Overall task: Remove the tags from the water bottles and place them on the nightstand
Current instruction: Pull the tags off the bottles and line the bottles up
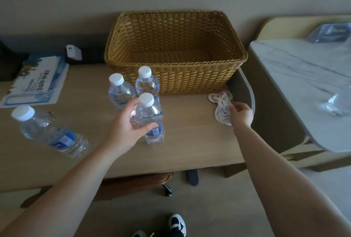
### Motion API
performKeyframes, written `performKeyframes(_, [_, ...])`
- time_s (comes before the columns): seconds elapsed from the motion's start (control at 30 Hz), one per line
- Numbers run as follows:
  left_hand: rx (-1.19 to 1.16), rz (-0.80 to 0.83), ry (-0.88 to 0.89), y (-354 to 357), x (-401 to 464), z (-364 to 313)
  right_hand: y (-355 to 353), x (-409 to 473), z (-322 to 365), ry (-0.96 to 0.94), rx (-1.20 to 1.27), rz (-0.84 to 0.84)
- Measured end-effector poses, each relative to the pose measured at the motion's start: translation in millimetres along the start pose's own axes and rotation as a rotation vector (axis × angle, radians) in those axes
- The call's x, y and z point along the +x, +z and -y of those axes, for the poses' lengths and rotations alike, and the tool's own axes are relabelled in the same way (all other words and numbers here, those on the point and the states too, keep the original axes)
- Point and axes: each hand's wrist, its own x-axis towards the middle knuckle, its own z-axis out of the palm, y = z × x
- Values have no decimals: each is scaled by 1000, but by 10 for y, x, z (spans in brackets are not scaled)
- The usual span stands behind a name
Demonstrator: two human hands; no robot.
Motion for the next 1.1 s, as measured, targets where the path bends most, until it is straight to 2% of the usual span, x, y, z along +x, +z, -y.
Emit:
performKeyframes(0.13, [-1,4,1,-8,-4,8,-37,-86,-126,-297,-383,45])
performKeyframes(0.23, [4,-8,-2,-7,-12,18,-39,-189,-294,-503,-610,182])
performKeyframes(0.3, [1,-8,-4,-7,-15,22,-31,-222,-365,-522,-718,275])
performKeyframes(0.43, [7,-8,-19,-12,-17,22,-28,-223,-377,-443,-799,330])
performKeyframes(0.6, [30,-21,-6,-9,-39,-22,51,-397,-218,-482,-712,308])
performKeyframes(0.77, [59,-49,-48,-61,-90,-87,302,-1056,202,-655,-397,306])
performKeyframes(0.93, [272,-150,31,-271,-229,-204,504,-1740,624,-689,-97,436])
performKeyframes(1.0, [350,-228,85,-392,-300,-229,575,-1919,723,-672,-58,479])
performKeyframes(1.1, [445,-387,167,-656,-436,-282,677,-2087,809,-638,-59,453])
